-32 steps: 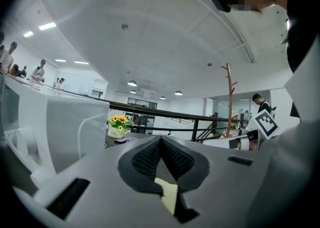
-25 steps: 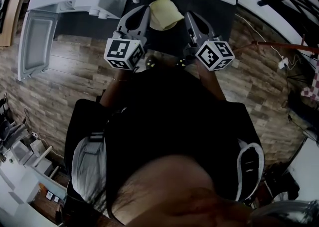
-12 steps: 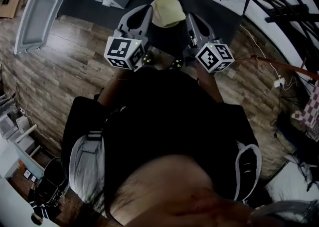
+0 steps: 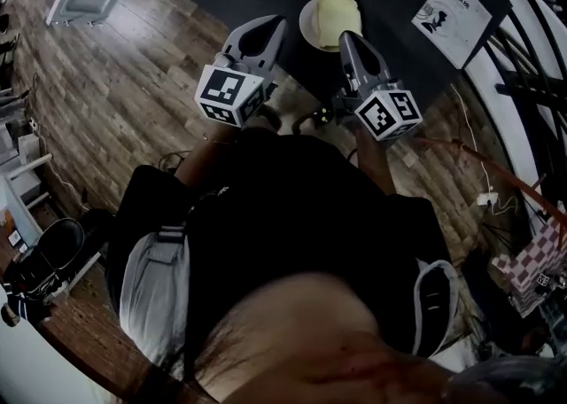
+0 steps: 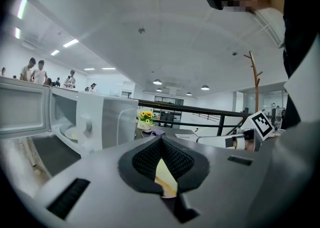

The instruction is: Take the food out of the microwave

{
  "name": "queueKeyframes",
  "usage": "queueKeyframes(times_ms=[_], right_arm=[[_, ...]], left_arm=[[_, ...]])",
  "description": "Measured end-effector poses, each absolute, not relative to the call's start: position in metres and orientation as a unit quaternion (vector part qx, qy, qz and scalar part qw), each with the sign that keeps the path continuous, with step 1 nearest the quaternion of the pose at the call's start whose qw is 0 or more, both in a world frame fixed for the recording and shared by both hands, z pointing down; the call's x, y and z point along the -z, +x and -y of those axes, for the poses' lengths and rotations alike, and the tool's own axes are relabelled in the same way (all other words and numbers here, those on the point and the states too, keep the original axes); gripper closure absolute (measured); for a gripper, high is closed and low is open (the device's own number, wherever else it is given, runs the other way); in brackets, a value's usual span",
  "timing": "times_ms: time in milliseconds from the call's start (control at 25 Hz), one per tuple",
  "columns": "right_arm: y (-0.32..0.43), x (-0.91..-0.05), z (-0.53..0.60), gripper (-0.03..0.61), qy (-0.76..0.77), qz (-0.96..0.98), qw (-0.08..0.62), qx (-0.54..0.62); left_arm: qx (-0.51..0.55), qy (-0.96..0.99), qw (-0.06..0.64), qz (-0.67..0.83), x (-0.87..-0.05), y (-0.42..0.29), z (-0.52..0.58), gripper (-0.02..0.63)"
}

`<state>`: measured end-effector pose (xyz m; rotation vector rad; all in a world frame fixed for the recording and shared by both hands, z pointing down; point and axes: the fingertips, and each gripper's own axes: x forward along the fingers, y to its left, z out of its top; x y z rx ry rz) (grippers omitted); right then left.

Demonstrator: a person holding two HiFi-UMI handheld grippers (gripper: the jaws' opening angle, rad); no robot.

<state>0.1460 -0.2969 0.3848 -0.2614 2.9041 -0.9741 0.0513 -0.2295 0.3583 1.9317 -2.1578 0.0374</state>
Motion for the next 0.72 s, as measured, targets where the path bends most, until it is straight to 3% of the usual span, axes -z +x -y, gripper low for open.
queueKeyframes(times_ms=[720], right_arm=[[0.07, -0.356, 0.154, 0.578, -0.058, -0.965, 0.033, 0.255]], left_arm=[[-0.019, 0.62, 0.071, 0.781, -0.345, -0.021, 0.061, 0.607]])
